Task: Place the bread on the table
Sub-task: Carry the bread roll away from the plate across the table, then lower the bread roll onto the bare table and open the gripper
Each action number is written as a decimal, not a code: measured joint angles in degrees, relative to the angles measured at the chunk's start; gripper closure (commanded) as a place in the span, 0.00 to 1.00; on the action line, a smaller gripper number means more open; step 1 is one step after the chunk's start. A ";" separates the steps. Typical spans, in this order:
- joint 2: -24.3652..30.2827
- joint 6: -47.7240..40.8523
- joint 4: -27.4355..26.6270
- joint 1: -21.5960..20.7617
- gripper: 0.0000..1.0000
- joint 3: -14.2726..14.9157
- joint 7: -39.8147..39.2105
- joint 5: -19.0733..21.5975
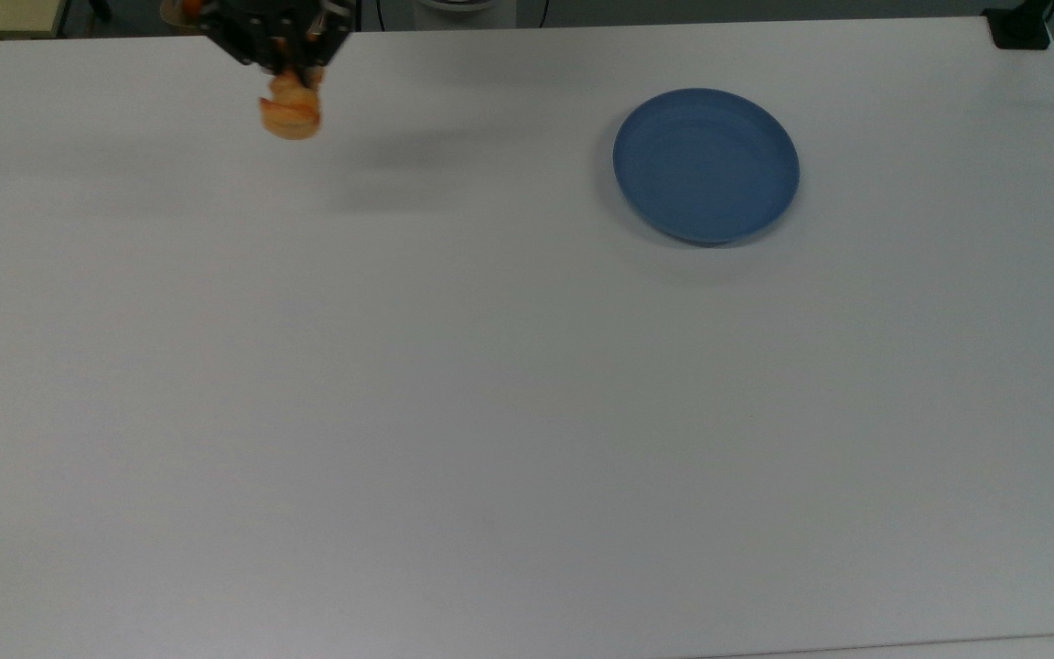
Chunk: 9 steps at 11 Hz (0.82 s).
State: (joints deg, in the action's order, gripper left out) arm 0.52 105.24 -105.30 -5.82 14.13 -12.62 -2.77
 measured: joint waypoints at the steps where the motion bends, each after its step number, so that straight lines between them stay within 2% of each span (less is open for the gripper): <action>1: -0.06 0.00 -0.01 1.11 0.82 2.12 -3.84 0.00; 3: -0.46 0.00 -0.10 4.22 0.82 4.95 -11.66 0.00; 6: -2.68 0.68 -0.25 10.54 0.81 5.53 -19.81 0.00; 9: -7.81 6.65 -1.72 15.37 0.81 5.54 -22.84 0.01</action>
State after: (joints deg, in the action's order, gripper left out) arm -7.29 111.90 -107.02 9.55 19.67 -35.46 -2.76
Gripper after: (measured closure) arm 0.811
